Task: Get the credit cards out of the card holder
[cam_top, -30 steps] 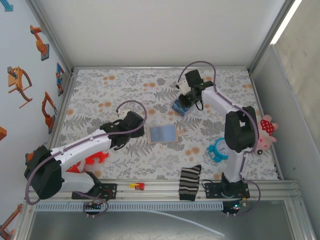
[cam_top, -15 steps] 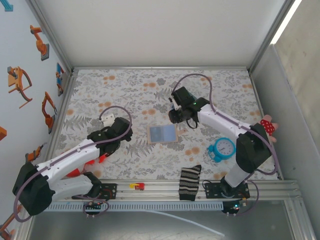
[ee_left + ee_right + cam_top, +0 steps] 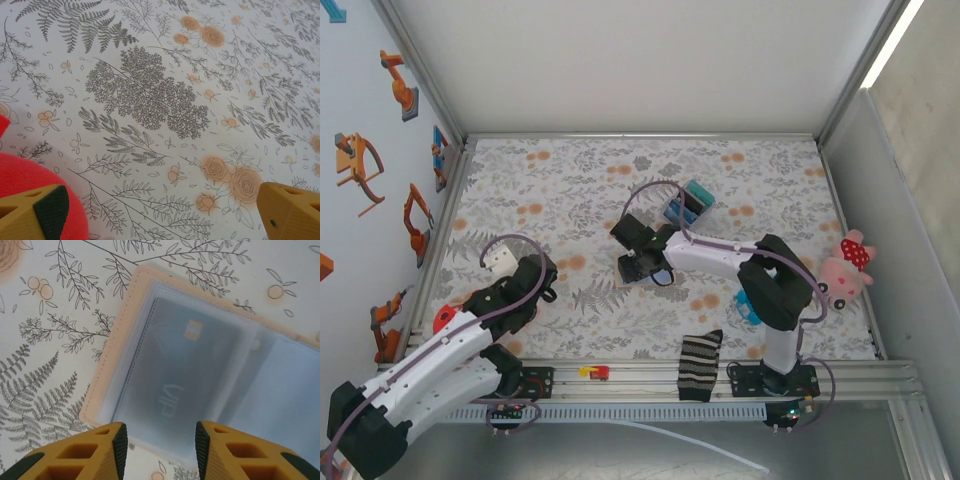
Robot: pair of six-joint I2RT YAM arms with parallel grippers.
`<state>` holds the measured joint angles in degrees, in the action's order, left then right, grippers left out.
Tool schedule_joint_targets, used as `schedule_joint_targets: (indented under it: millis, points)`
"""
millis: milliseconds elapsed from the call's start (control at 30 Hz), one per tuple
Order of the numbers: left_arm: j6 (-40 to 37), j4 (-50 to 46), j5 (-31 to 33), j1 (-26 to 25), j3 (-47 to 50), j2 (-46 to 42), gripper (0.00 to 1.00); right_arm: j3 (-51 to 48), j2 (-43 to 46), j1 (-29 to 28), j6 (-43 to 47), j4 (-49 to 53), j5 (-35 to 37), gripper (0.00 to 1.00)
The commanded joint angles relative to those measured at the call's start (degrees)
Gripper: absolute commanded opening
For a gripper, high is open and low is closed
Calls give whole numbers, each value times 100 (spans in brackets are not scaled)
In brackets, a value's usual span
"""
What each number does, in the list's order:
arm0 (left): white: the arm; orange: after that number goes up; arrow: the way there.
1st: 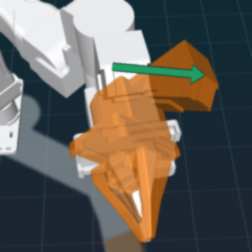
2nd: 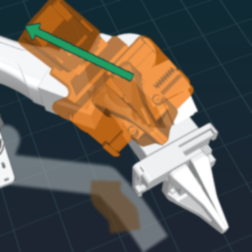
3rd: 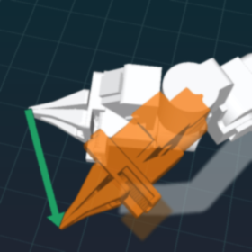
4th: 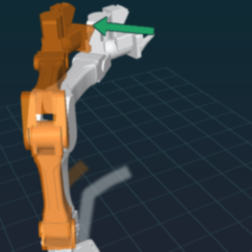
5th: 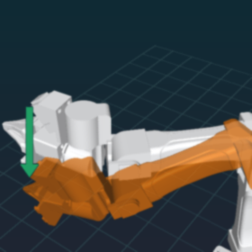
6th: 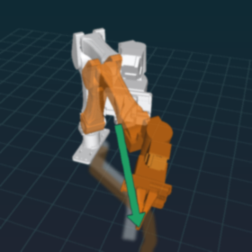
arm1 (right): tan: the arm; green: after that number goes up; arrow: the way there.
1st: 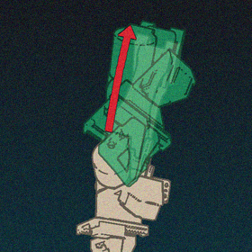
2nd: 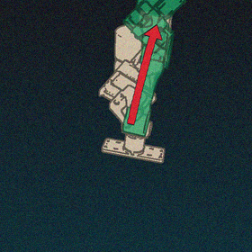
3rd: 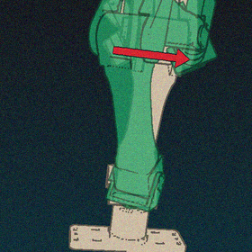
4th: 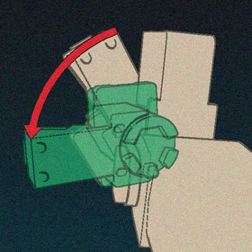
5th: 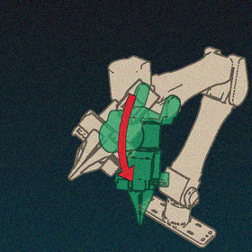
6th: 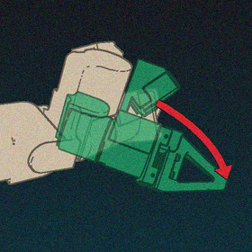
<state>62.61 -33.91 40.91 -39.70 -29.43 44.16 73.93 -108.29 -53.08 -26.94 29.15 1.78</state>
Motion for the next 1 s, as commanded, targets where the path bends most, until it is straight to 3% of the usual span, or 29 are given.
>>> schedule_joint_targets:
  millis: [0,33,100,367,967]
  points:
    - [172,-315,181,25,76,-114,97,358,-210,-70,-166,57,52,46]
    - [190,-341,177,29,87,-126,97,411,-255,-93,-150,85,104,52]
    - [223,-379,180,28,104,-125,97,497,-343,-120,-102,170,179,53]
    - [235,-341,163,33,113,-59,97,548,-534,-147,-57,426,489,54]
    - [151,-250,69,34,33,175,97,284,-619,-212,-94,258,225,54]
